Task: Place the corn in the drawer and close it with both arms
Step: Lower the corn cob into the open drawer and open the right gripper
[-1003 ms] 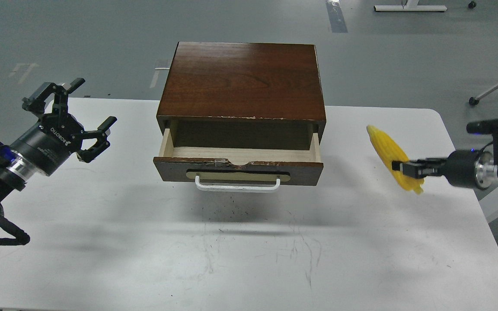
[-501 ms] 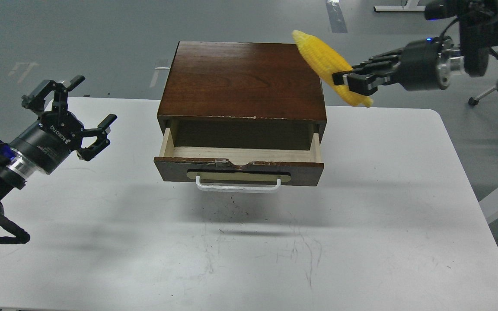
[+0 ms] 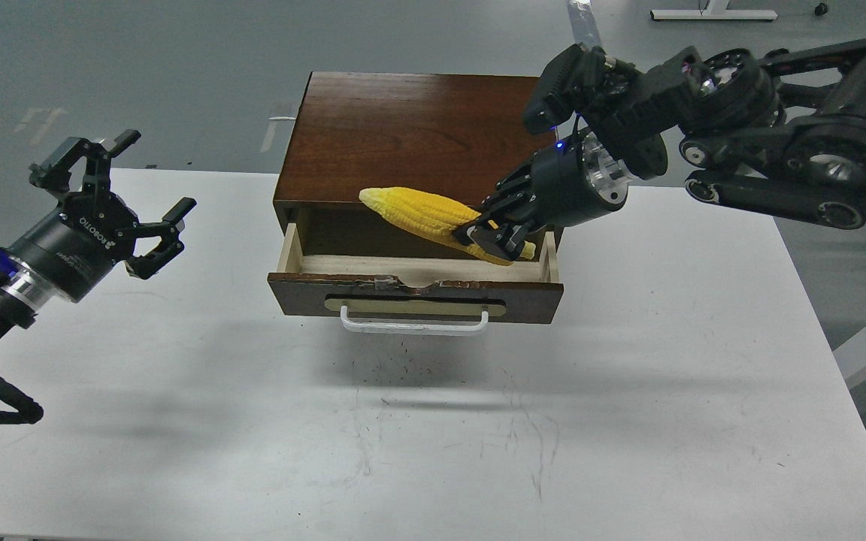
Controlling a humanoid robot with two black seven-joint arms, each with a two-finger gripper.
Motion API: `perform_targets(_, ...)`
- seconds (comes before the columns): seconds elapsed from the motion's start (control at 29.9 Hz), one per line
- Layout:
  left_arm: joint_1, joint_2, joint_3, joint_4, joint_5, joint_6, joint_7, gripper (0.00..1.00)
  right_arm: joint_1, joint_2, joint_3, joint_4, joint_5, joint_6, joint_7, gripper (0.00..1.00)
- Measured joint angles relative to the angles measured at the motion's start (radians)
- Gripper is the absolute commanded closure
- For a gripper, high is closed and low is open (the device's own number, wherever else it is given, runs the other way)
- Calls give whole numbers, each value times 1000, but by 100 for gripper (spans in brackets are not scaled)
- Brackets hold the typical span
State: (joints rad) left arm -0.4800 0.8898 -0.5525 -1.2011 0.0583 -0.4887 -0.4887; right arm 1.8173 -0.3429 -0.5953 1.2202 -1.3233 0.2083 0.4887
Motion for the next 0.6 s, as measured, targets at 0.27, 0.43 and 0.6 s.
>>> perform_targets(0.27,1,1,0,0,0,0,0,0,-1,111,-53,-72,-1,-32,0,93)
perform_targets(0.43,1,3,-2,0,0,0,0,0,-14,152,-78,-103,2,-51,0,79)
perform_targets(0.6,1,4,-3,0,0,0,0,0,-18,160,-81,-110,3,-53,0,51)
